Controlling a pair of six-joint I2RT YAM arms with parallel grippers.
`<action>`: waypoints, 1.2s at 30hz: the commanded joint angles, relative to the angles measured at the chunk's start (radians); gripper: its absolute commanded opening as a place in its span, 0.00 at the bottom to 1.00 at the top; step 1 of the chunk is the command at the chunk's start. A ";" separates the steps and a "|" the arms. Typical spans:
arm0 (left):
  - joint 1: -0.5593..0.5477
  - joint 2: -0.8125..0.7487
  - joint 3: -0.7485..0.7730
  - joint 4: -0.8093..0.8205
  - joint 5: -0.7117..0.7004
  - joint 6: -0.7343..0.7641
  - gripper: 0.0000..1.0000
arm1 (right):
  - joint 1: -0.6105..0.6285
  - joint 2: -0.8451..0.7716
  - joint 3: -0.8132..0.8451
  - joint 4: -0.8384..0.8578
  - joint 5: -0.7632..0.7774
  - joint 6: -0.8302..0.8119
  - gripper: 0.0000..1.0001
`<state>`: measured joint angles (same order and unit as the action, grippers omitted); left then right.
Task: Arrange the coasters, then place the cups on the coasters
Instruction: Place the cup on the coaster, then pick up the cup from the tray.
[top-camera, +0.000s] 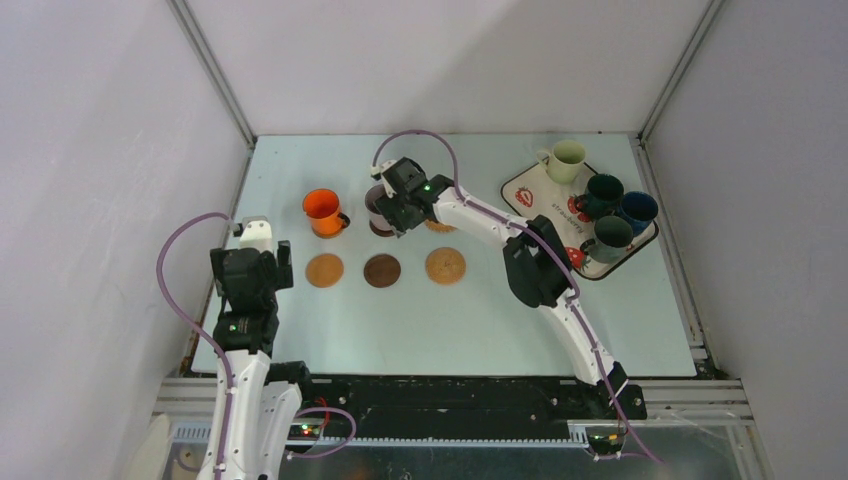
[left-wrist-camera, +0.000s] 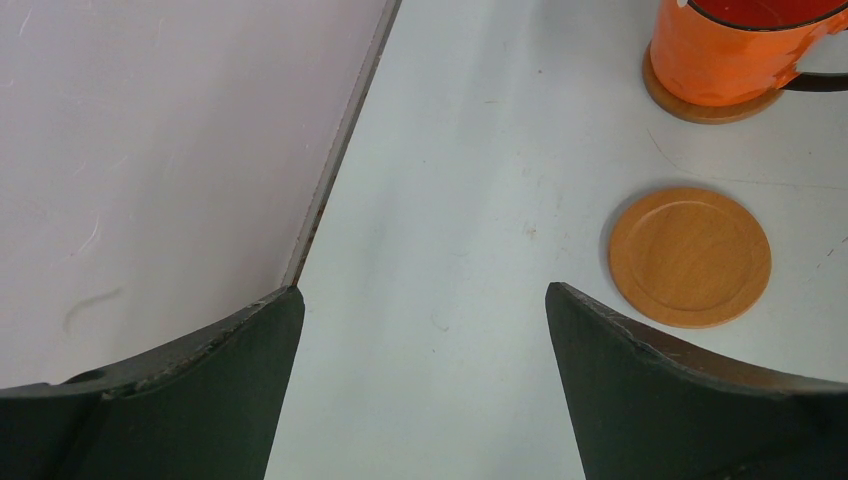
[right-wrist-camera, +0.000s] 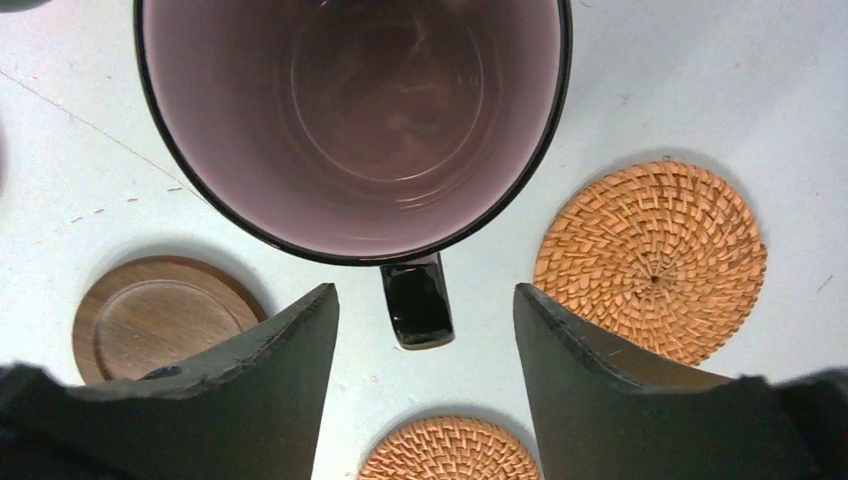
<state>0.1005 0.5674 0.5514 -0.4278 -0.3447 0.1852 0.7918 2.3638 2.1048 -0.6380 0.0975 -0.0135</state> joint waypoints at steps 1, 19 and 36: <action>0.006 -0.006 -0.019 0.044 0.000 0.013 0.98 | -0.024 -0.061 0.045 -0.014 0.003 0.008 0.71; 0.005 -0.002 -0.024 0.046 0.039 0.021 0.98 | -0.277 -0.527 -0.135 -0.045 -0.253 0.072 0.89; 0.005 -0.063 -0.016 0.015 0.080 0.020 0.98 | -0.330 -0.917 -0.551 -0.019 -0.170 -0.113 0.88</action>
<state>0.1005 0.5236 0.5293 -0.4278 -0.2935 0.1928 0.4911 1.6196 1.6157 -0.6880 -0.1261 -0.0547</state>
